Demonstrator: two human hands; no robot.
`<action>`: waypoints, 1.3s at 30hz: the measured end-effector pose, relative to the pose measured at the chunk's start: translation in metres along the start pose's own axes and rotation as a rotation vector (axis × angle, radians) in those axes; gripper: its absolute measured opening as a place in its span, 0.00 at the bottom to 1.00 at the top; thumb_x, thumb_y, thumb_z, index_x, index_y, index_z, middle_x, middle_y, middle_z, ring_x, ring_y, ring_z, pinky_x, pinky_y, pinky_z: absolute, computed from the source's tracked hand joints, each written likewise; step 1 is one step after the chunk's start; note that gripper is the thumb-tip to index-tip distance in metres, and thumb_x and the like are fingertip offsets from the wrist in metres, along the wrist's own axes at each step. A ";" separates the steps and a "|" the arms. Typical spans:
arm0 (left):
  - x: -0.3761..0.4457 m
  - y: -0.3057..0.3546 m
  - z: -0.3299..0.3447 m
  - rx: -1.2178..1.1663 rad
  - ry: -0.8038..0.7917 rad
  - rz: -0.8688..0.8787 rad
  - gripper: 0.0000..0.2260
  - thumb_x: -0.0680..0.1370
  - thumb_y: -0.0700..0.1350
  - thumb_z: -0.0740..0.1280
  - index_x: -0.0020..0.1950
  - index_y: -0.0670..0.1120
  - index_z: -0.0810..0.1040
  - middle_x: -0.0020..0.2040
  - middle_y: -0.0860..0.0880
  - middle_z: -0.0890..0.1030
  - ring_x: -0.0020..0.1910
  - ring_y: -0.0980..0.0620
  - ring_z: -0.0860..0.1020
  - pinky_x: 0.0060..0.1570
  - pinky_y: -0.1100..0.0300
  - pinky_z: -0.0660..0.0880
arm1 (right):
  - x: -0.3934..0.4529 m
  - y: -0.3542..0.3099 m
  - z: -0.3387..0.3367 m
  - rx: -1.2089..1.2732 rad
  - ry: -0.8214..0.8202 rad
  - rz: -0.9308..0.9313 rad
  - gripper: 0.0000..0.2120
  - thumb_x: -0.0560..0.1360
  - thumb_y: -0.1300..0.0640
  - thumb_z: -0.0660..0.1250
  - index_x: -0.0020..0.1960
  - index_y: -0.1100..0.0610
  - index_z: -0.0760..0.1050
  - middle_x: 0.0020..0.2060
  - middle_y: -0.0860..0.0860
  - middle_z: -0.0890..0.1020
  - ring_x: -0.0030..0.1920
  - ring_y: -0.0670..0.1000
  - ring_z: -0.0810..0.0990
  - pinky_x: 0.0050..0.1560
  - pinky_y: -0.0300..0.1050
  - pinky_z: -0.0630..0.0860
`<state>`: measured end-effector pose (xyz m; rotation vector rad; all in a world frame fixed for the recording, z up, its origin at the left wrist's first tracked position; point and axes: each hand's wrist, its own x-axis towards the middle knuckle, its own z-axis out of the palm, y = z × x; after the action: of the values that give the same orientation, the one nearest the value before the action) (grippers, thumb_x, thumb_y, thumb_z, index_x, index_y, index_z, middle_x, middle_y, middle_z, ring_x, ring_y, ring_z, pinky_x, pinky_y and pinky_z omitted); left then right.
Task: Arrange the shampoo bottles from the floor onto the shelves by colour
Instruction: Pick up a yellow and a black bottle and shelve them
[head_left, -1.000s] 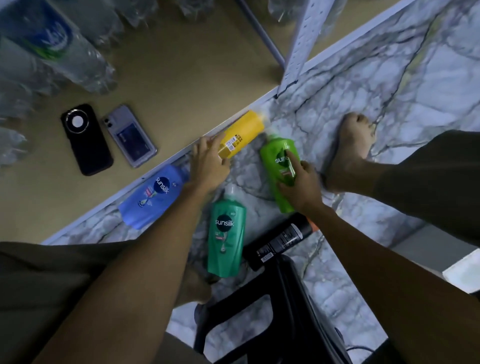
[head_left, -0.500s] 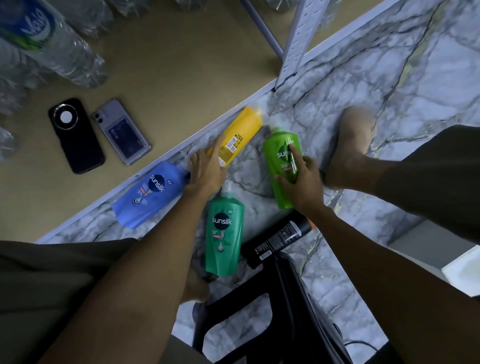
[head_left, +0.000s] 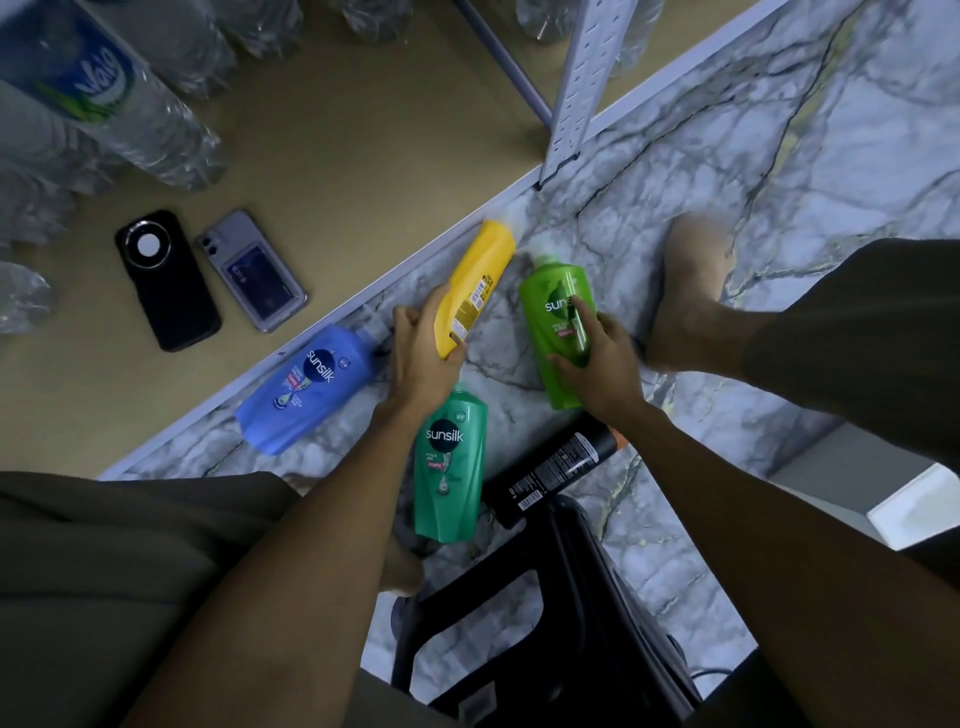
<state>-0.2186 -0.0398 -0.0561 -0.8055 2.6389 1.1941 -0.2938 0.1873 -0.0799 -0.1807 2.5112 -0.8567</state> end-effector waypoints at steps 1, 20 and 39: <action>-0.004 0.003 0.000 -0.031 0.020 0.007 0.36 0.73 0.39 0.74 0.76 0.58 0.64 0.57 0.49 0.64 0.55 0.45 0.75 0.59 0.55 0.75 | -0.004 -0.001 -0.002 -0.003 -0.004 -0.004 0.39 0.72 0.53 0.76 0.79 0.47 0.63 0.70 0.61 0.70 0.68 0.62 0.72 0.65 0.50 0.72; -0.086 0.044 -0.039 -0.128 0.211 0.198 0.21 0.76 0.48 0.72 0.69 0.53 0.74 0.60 0.48 0.72 0.55 0.57 0.72 0.56 0.61 0.72 | -0.108 0.019 0.000 0.086 0.075 0.159 0.32 0.74 0.57 0.74 0.76 0.54 0.69 0.61 0.62 0.73 0.61 0.62 0.75 0.63 0.51 0.72; -0.069 0.064 -0.014 -0.012 0.054 0.320 0.19 0.83 0.49 0.64 0.73 0.51 0.70 0.67 0.42 0.72 0.65 0.45 0.73 0.66 0.51 0.71 | -0.121 0.032 0.031 0.342 0.086 0.472 0.48 0.72 0.54 0.78 0.82 0.48 0.52 0.67 0.62 0.73 0.65 0.60 0.74 0.53 0.39 0.67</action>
<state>-0.1922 0.0132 0.0184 -0.4308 2.8866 1.2742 -0.1721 0.2290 -0.0727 0.5474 2.2871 -1.0789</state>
